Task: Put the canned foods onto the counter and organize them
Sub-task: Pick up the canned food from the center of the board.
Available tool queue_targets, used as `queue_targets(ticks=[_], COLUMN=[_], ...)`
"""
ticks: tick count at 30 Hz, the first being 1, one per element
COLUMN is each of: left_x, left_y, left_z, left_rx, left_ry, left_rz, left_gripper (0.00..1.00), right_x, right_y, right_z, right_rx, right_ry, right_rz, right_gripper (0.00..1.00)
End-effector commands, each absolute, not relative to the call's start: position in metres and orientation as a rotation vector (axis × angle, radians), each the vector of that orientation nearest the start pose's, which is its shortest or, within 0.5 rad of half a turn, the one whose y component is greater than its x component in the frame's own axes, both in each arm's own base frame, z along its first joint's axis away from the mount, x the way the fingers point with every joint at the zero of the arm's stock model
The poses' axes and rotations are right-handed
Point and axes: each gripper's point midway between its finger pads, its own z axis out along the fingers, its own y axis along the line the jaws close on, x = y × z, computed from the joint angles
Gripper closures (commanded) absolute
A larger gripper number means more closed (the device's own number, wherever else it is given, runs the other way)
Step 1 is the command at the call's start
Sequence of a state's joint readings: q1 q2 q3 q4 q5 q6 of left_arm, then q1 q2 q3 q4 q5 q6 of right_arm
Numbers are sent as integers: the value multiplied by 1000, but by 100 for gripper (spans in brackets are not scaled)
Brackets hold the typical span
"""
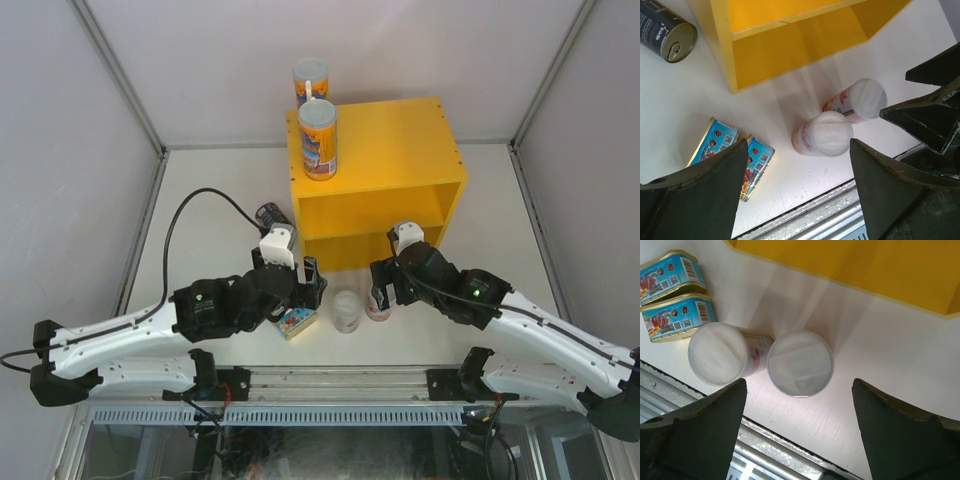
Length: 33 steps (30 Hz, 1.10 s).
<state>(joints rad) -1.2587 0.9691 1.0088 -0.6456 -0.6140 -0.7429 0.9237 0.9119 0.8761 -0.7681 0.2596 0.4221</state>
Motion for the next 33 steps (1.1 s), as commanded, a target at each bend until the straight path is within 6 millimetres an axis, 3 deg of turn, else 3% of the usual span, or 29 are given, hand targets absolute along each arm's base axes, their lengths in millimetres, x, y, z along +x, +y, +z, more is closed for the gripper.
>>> queue_targets(ticks=[1,25,33], left_x=[166,165,164], left_y=[-235,-216,-212], left_z=[241,241,237], left_rx=[123,88,76], left_ry=[2070,2060,2067], left_rz=[-516,-480,-479], left_gripper=[15,15,15], right_x=[184,191,196], right_y=[199,201,197], right_z=[168,115,107], right_rx=[-480,-477,-450], right_ry=[2281,2359,2343], right_rz=[395,348,334], right_gripper=[14,13,19])
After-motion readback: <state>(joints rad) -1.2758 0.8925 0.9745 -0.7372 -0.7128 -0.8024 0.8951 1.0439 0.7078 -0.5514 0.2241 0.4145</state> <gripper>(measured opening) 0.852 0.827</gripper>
